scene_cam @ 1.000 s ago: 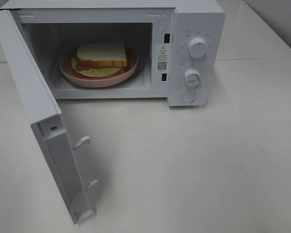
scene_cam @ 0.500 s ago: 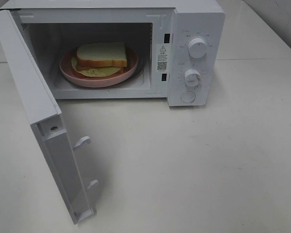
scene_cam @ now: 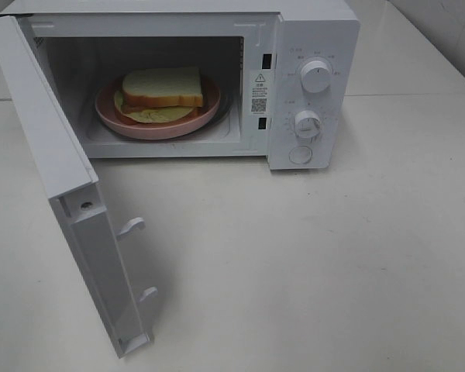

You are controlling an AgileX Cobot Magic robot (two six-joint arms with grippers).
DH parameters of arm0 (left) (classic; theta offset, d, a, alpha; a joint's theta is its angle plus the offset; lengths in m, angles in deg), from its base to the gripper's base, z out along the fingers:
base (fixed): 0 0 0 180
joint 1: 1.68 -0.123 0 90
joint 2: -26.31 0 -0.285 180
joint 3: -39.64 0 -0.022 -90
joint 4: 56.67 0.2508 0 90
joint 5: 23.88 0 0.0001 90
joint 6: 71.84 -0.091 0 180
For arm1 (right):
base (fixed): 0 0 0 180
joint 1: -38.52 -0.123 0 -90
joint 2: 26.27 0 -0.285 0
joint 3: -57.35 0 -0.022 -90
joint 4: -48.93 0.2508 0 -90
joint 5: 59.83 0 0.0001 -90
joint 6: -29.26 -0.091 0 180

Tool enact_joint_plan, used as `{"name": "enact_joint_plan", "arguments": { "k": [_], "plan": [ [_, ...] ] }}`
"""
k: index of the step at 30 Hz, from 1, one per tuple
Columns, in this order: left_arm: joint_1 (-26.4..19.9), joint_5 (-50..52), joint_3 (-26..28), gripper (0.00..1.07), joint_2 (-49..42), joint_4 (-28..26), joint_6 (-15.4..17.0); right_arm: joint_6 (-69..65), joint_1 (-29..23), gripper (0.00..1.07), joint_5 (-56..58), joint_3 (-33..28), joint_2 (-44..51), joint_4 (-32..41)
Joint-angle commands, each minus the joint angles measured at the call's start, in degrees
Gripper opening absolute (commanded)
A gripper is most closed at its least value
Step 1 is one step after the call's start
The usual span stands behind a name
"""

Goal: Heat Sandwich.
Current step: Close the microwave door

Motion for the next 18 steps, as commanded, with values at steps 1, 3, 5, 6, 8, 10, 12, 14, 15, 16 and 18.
{"name": "enact_joint_plan", "arguments": {
  "k": [1,3,5,6,8,10,12,14,15,16,18],
  "plan": [
    [-0.17,0.57,0.0,1.0,-0.97,0.11,0.23,0.86,0.92,0.76,-0.69,0.0,1.6,0.23],
    [-0.17,0.57,0.0,1.0,-0.92,0.11,0.23,0.86,0.92,0.76,-0.69,0.0,1.6,0.23],
    [-0.17,0.57,0.0,1.0,-0.74,0.11,0.17,0.86,0.92,0.76,-0.69,0.0,1.55,0.29],
    [-0.17,0.57,0.0,1.0,-0.52,0.11,0.17,0.86,0.92,0.76,-0.69,0.0,1.55,0.29],
    [-0.17,0.57,0.0,1.0,-0.46,0.11,0.17,0.86,0.92,0.76,-0.69,0.0,1.55,0.29],
    [-0.17,0.57,0.0,1.0,-0.46,0.11,0.17,0.86,0.92,0.76,-0.69,0.0,1.55,0.29],
    [-0.17,0.57,0.0,1.0,-0.46,0.11,0.17,0.86,0.92,0.76,-0.69,0.0,1.49,0.29],
    [-0.17,0.57,0.0,1.0,-0.46,0.11,0.17,0.86,0.92,0.76,-0.69,0.0,1.49,0.29],
    [-0.17,0.57,0.0,1.0,-0.46,0.11,0.17,0.86,0.92,0.76,-0.69,0.0,1.49,0.29],
    [-0.17,0.57,0.0,1.0,-0.46,0.11,0.17,0.86,0.92,0.76,-0.69,0.0,1.49,0.29],
    [-0.17,0.57,0.0,1.0,-0.46,0.11,0.17,0.86,0.92,0.76,-0.69,0.0,1.49,0.29]
  ]
}}
